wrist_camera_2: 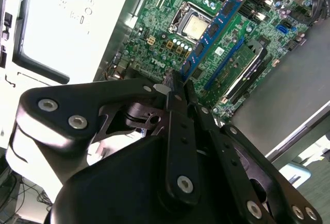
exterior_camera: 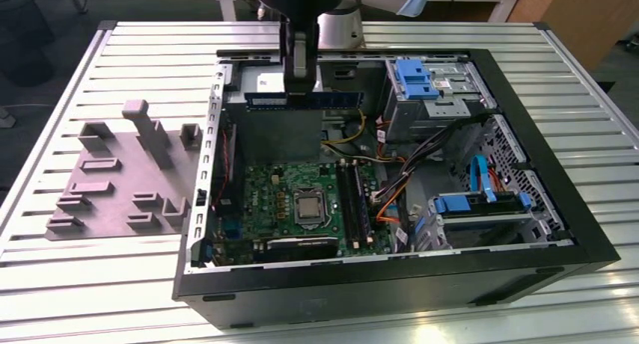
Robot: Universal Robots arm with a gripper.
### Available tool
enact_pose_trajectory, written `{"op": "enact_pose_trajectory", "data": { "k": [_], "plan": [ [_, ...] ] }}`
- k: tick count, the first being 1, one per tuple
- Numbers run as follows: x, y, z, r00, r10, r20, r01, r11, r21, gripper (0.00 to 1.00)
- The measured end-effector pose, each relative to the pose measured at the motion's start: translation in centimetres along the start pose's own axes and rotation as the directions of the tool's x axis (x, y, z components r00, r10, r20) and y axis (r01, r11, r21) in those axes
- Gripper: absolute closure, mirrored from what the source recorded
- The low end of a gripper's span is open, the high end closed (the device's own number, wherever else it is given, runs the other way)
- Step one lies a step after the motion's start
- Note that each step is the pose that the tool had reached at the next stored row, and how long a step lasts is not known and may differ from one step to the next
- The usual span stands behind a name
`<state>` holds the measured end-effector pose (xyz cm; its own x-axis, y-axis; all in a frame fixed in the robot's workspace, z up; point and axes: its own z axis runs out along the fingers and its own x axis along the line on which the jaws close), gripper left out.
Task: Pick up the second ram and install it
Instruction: 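Pick up the second ram and move it above second insertion slot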
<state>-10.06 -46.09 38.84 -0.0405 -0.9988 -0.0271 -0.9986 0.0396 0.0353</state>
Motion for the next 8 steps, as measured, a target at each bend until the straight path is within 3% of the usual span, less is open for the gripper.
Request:
{"op": "enact_pose_trajectory", "data": {
  "k": [8],
  "plan": [
    [0.00,-0.23,0.09,1.0000,0.004,-0.0052,-0.004,1.0000,0.0003,0.86]
  ]
}}
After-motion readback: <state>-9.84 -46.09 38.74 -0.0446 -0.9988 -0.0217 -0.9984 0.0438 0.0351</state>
